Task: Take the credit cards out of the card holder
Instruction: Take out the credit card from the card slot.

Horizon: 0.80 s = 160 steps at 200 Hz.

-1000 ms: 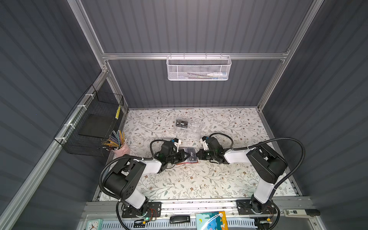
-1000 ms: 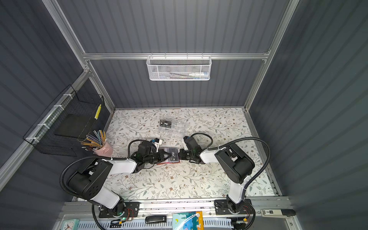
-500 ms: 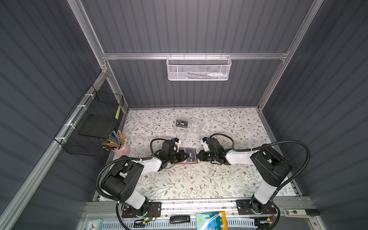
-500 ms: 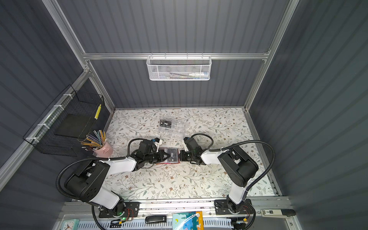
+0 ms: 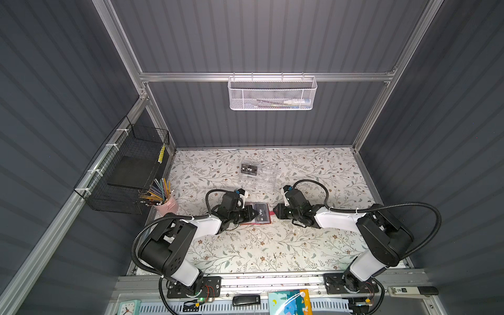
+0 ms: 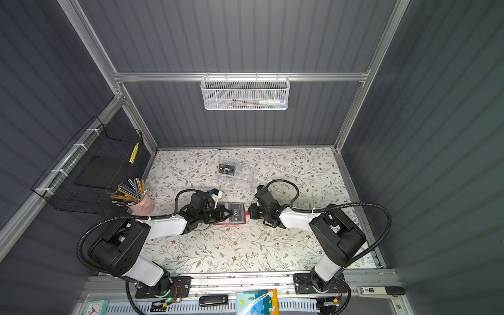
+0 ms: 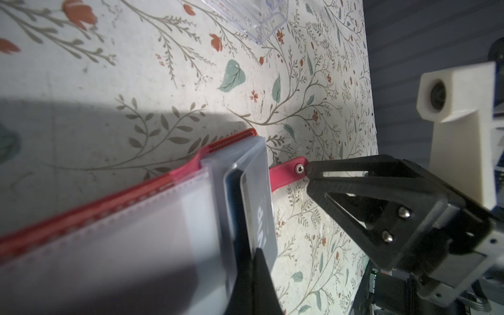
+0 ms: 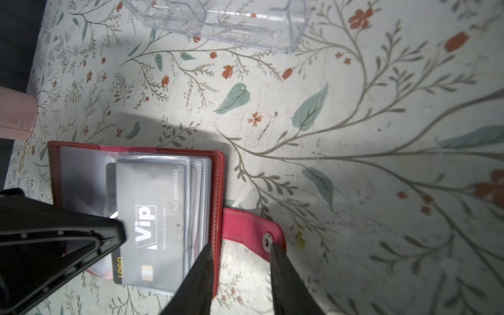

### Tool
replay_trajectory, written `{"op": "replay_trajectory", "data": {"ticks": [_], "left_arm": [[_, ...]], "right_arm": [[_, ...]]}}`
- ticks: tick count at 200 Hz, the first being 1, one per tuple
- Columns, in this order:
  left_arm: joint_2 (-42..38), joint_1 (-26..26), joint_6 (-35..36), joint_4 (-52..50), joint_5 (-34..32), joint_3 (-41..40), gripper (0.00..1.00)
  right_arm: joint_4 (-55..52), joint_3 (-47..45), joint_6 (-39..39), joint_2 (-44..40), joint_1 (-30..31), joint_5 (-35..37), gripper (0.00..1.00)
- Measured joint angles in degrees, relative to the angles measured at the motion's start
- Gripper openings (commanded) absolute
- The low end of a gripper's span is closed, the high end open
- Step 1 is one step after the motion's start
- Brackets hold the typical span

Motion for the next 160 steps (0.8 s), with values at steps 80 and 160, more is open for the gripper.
{"op": "replay_trajectory", "data": {"ticks": [80,160], "left_arm": [[0.02,0.26,0.42,-0.04,0.07,0.02,0.0],[0.02,0.37,0.42,-0.07,0.31,0.04,0.0]], "right_arm": [[-2.78,0.11,-0.15,1.09,0.76,4.63,0.49],[0.5,3.13,0.94,5.77,1.18,0.9,0.19]]}}
